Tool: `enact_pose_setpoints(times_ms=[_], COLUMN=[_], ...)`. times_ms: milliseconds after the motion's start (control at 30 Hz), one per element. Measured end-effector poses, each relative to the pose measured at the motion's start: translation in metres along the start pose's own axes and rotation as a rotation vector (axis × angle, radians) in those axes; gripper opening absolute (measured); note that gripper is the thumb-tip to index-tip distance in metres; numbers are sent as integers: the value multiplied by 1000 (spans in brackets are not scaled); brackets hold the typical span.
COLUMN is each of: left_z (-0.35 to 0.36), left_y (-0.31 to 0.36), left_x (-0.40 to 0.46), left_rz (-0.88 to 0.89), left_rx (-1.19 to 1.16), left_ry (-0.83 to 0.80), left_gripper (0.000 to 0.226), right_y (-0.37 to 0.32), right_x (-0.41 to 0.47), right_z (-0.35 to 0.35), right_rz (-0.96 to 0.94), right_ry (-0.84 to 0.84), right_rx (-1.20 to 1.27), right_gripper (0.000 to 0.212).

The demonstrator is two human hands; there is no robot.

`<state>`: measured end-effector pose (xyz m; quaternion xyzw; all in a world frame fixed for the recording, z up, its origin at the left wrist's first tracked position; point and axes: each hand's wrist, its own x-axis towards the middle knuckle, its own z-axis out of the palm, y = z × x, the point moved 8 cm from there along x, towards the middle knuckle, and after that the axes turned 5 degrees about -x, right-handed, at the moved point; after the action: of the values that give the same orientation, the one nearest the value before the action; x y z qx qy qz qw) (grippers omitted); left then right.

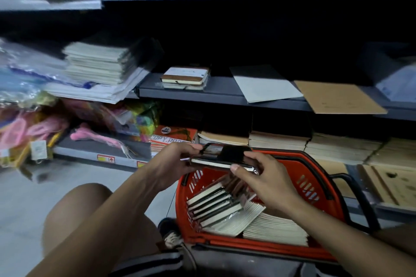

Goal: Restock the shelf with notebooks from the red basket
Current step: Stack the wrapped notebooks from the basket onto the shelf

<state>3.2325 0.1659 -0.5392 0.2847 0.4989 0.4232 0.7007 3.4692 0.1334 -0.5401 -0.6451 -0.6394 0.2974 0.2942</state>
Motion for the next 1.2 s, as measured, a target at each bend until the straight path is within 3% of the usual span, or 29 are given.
enact_pose_setpoints(times_ms=[133,433,900,1200], left_z=[1,3,-7,-5], left_y=[17,61,102,159], left_x=[-20,-54,-54,-9], left_rz=[115,317,612,618], left_rx=[8,-42,-183,-301], left_ry=[46,39,-21,-6], left_gripper=[29,29,35,36], right_y=[-23,-69,-100,-140], right_x=[-5,-7,8,82], right_z=[-13,-32,-43,-44], right_rz=[-60,-219,-377,-426], right_ry=[59,119,246,314], right_rx=[-18,-34,-60,-28], right_gripper=[94,84,90,84])
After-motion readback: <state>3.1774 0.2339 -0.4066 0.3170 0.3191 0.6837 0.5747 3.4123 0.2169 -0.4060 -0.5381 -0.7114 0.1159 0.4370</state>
